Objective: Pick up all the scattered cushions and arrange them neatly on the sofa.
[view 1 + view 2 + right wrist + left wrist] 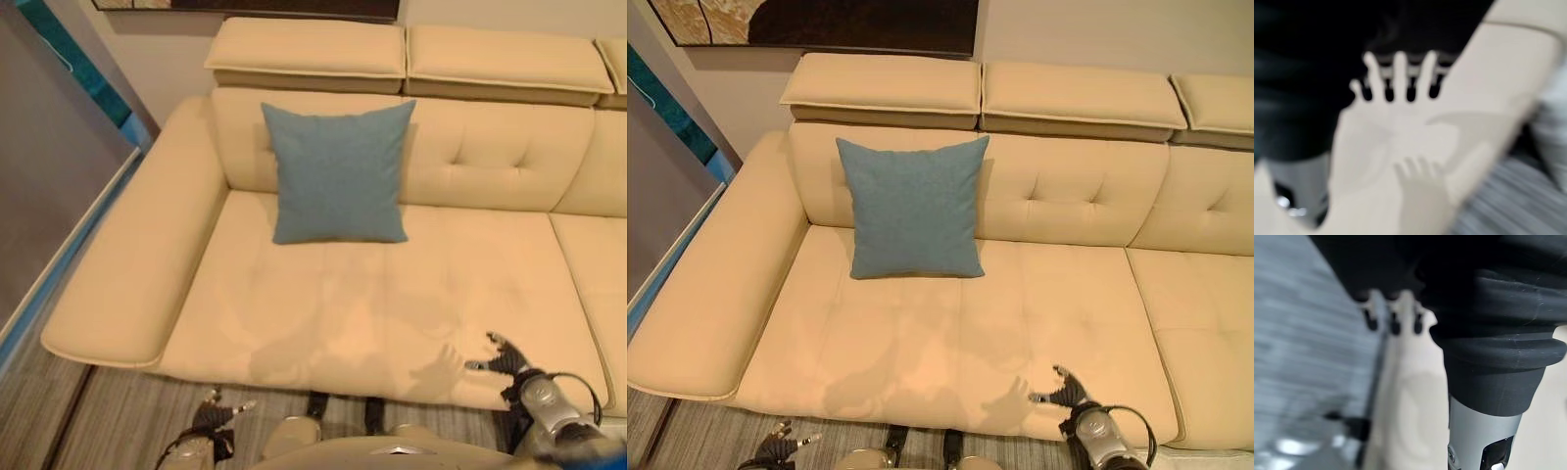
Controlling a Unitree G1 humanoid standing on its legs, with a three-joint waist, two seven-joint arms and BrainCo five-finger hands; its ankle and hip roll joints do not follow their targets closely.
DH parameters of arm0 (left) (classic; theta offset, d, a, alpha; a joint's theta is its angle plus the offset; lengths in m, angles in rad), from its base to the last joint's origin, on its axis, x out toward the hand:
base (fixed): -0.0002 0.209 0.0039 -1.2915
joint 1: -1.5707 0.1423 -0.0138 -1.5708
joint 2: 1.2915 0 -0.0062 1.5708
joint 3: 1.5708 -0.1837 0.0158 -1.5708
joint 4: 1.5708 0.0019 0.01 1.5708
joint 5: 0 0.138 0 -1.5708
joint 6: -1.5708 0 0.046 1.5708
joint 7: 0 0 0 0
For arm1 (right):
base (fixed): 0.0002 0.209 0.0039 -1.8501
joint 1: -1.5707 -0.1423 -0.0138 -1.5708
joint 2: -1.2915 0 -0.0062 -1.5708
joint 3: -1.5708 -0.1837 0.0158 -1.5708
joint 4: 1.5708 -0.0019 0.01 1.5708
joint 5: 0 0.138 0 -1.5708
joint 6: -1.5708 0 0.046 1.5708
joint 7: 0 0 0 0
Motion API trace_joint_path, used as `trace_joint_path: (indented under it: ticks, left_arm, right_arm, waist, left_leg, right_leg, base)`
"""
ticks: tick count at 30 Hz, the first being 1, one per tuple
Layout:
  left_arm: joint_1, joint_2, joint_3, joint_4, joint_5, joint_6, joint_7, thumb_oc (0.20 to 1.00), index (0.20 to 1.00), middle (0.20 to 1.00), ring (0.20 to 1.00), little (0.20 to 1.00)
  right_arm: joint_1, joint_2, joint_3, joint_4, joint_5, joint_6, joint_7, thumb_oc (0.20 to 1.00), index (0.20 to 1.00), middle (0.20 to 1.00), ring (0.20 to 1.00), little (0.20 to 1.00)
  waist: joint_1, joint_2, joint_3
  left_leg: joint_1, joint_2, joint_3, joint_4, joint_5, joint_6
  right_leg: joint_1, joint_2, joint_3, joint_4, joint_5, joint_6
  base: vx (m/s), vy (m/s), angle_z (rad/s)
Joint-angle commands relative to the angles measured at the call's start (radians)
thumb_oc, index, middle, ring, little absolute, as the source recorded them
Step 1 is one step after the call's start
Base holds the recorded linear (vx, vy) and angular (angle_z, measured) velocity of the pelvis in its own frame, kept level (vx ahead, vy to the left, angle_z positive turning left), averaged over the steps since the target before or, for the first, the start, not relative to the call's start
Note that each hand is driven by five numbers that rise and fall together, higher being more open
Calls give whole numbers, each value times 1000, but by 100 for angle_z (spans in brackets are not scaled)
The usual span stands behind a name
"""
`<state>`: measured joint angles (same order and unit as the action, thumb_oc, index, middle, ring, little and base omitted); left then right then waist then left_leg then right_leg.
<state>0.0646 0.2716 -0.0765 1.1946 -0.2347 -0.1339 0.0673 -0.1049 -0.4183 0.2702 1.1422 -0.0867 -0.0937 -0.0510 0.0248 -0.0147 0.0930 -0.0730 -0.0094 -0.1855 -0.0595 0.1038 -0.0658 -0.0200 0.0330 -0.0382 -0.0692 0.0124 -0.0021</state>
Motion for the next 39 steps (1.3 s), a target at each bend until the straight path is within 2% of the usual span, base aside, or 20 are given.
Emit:
trace_joint_path:
  ticks: [1,2,6,7,10,12,13,15,16,18,21,24,27,28,30,31,34,36,37,39]
  left_arm:
    - [-59,8,-10,23,93,4,-13,1000,1000,1000,1000,1000]
    - [-57,-1,-11,40,106,11,-24,1000,1000,1000,1000,1000]
    - [-69,0,-19,41,117,9,-17,1000,1000,1000,1000,1000]
    - [-78,2,-21,49,122,10,-15,1000,1000,1000,1000,1000]
    - [-90,5,-19,49,121,10,-7,1000,1000,1000,1000,1000]
    - [-95,12,-28,39,117,12,1,1000,1000,1000,1000,1000]
    - [-89,13,-26,35,111,18,0,1000,1000,1000,1000,1000]
    - [-89,13,-26,35,111,18,0,1000,1000,1000,1000,1000]
    - [-83,14,-22,37,101,22,-3,1000,1000,1000,1000,1000]
    - [-81,13,-21,39,98,27,-7,1000,1000,1000,1000,1000]
    - [-82,10,-21,39,97,30,-7,1000,1000,1000,1000,1000]
    - [-103,4,-44,37,109,35,-10,1000,1000,1000,1000,1000]
    - [-127,2,-63,29,110,36,-16,1000,1000,1000,1000,1000]
    - [-133,-1,-68,29,111,36,-14,1000,1000,1000,1000,1000]
    - [-151,-10,-81,27,95,33,-5,1000,1000,1000,1000,1000]
    - [-151,-10,-81,27,95,33,-5,1000,1000,1000,1000,1000]
    - [-143,-20,-90,26,81,30,-2,1000,1000,1000,1000,1000]
    - [-138,-23,-92,36,96,33,-4,1000,1000,1000,1000,1000]
    - [-139,-21,-105,32,113,30,-2,1000,1000,1000,1000,1000]
    - [-144,-9,-98,27,115,25,2,1000,1000,1000,1000,1000]
  right_arm:
    - [-9,-18,-4,-1,-15,3,-12,1000,1000,1000,1000,1000]
    - [-5,-3,-11,48,-28,18,-12,1000,1000,1000,1000,1000]
    - [-21,13,-20,87,-24,28,-17,1000,1000,1000,1000,1000]
    - [-32,27,-20,104,-21,32,-19,1000,1000,1000,1000,1000]
    - [-54,44,-13,107,-20,39,-23,1000,1000,1000,1000,1000]
    - [-61,52,0,111,-33,45,-27,1000,1000,1000,1000,1000]
    - [-59,55,8,110,-36,44,-30,1000,1000,1000,1000,1000]
    - [-60,55,8,110,-36,44,-30,1000,1000,1000,1000,1000]
    - [-49,60,10,110,-34,43,-32,1000,1000,1000,1000,1000]
    - [-39,66,-1,115,-28,44,-33,1000,1000,1000,1000,1000]
    - [-32,68,-5,112,-23,46,-36,1000,1000,1000,1000,1000]
    - [-4,83,-22,119,12,47,-45,1000,1000,1000,1000,1000]
    - [24,81,-35,133,30,52,-50,1000,1000,1000,1000,1000]
    - [25,79,-35,137,32,54,-50,1000,1000,1000,1000,1000]
    - [18,73,-29,154,34,60,-54,1000,1000,1000,1000,1000]
    - [18,73,-29,154,34,60,-54,1000,1000,1000,1000,1000]
    - [22,65,-29,157,30,67,-53,1000,1000,1000,1000,1000]
    - [21,67,-35,157,34,70,-49,1000,1000,1000,1000,1000]
    - [17,73,-34,157,35,71,-51,1000,1000,1000,1000,1000]
    - [-4,77,-28,152,37,67,-53,1000,1000,1000,1000,1000]
  waist:
    - [2,-45,3]
    - [4,-44,-3]
    - [12,-48,10]
    - [10,-51,14]
    - [25,-51,28]
    - [51,-36,46]
    - [56,-21,47]
    - [56,-22,45]
    - [61,-14,32]
    - [72,-15,16]
    - [91,-31,8]
    - [55,-66,9]
    - [29,-81,30]
    - [31,-84,36]
    - [55,-96,50]
    - [56,-95,51]
    - [58,-93,44]
    - [31,-82,42]
    - [29,-87,50]
    - [34,-93,61]
  left_leg:
    - [54,-14,-35,94,-89,-8]
    - [64,-33,-41,100,-109,10]
    - [56,-79,-74,110,-121,28]
    - [58,-87,-53,85,-125,40]
    - [42,-88,-9,74,-116,52]
    - [24,-74,33,69,-94,63]
    - [27,-60,55,48,-70,72]
    - [25,-61,54,48,-69,72]
    - [25,-41,72,27,-53,79]
    - [27,-29,93,24,-54,81]
    - [24,-29,121,34,-62,74]
    - [-4,-34,146,80,-63,48]
    - [-29,-34,137,148,-74,22]
    - [-38,-42,107,172,-75,17]
    - [-36,-91,-114,250,-96,3]
    - [-35,-91,-114,252,-98,3]
    - [1,-98,-249,254,-117,6]
    - [24,-85,-205,190,-138,16]
    - [30,-98,-184,184,-140,32]
    - [29,-104,-135,162,-155,46]
  right_leg:
    - [-20,-105,63,17,62,121]
    - [-22,-112,82,19,71,129]
    - [-74,-118,128,23,124,163]
    - [-120,-117,152,9,169,189]
    - [-173,-116,129,13,197,207]
    - [-182,-125,5,115,130,186]
    - [-144,-112,-38,199,55,158]
    - [-147,-113,-38,198,56,158]
    - [-120,-96,-43,285,-1,137]
    - [-78,-96,-67,318,-39,125]
    - [-8,-107,-116,240,-51,124]
    - [29,-67,-51,113,-41,113]
    - [39,-56,-40,76,-20,97]
    - [36,-57,-28,74,-13,96]
    - [6,-55,48,72,22,100]
    - [8,-54,48,72,22,99]
    - [-40,-55,136,88,55,129]
    - [-68,-59,167,87,74,145]
    - [-104,-64,201,85,107,167]
    - [-139,-70,206,69,146,194]
  base:
    - [-41,103,-37]
    - [-32,92,-23]
    - [-144,104,-45]
    - [-201,107,-105]
    - [-198,75,-102]
    - [-280,84,-152]
    - [-206,95,-149]
    - [-107,33,-72]
    - [-131,2,-39]
    - [-122,-36,-53]
    - [-80,-91,-60]
    - [-64,-166,-27]
    - [-90,-95,24]
    - [-119,-24,15]
    - [-137,38,-46]
    - [-97,73,-102]
    - [-80,113,-120]
    - [-118,211,-78]
    - [-181,267,-37]
    - [-170,164,-93]
